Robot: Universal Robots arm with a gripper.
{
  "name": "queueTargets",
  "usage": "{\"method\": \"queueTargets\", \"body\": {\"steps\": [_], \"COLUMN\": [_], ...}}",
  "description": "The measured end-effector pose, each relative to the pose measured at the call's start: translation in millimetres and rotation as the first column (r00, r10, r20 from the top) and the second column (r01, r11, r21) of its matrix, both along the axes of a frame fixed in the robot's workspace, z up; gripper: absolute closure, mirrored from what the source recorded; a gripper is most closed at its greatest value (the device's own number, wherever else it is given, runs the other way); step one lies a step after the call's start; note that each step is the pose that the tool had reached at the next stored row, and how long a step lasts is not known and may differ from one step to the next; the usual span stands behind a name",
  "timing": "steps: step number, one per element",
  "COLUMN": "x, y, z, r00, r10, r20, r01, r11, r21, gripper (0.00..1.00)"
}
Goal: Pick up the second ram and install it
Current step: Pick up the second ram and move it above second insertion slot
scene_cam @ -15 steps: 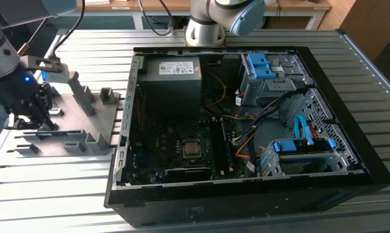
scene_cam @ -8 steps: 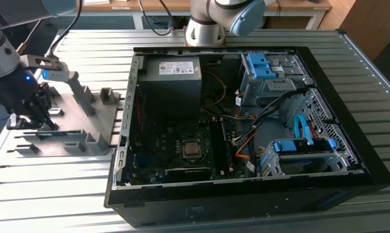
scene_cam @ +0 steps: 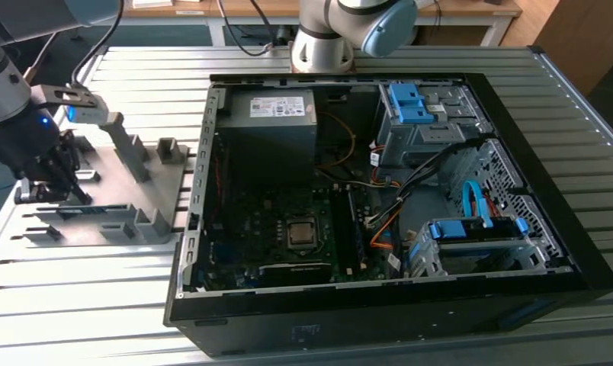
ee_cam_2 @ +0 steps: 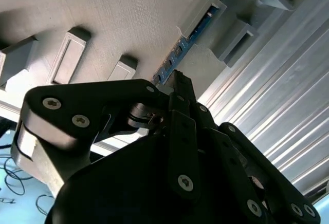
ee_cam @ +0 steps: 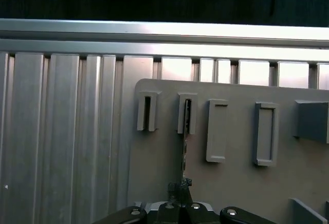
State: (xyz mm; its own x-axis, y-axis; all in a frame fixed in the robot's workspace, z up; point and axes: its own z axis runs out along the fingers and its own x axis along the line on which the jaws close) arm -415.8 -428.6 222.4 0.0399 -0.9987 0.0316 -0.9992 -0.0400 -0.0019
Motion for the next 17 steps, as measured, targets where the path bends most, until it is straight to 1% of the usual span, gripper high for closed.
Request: {"method": "queueTargets", "body": {"steps": [5, 10, 12, 17], "x": [0.0, 0.0, 0.0, 0.0], "y": [0.0, 0.0, 0.0, 0.0], "z": [-0.1, 0.0, 0.0, 0.0], "r00": [0.9989, 0.9954, 0.9932, 0.9851], "r10": [0.048, 0.096, 0.116, 0.172], "r20": [0.0002, 0.0000, 0.0000, -0.0001], "r01": [-0.048, -0.096, -0.116, -0.172], "r11": [0.9989, 0.9954, 0.9932, 0.9851], "r21": [0.0001, 0.0000, 0.0000, 0.0000], "gripper": [0.90, 0.90, 0.90, 0.90]}}
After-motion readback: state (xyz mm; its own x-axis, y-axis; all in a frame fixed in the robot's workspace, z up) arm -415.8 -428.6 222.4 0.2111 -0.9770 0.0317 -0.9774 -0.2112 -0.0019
